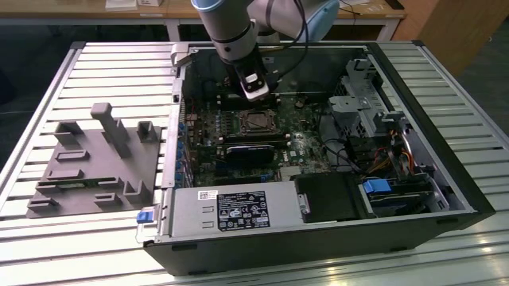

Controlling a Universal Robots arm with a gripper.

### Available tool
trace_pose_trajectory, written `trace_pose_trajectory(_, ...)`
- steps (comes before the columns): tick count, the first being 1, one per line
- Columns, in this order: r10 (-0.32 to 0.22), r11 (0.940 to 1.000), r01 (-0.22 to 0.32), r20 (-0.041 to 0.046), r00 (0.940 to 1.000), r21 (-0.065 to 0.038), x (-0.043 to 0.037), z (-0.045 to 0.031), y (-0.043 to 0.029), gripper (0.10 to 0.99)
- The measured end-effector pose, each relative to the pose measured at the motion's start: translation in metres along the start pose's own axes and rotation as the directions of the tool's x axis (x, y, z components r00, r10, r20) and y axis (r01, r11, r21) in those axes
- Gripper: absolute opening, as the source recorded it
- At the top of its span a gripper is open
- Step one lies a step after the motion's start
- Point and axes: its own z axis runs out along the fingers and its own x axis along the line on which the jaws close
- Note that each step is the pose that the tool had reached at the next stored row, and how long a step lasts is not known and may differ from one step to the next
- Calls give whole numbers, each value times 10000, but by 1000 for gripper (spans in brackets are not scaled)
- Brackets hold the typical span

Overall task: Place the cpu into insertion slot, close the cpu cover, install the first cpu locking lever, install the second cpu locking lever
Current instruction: 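Install the first cpu locking lever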

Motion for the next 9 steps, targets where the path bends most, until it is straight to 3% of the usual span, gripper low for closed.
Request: trace_pose_trajectory(9,3,10000,-3,4,10000,13,-13,43,-1,102)
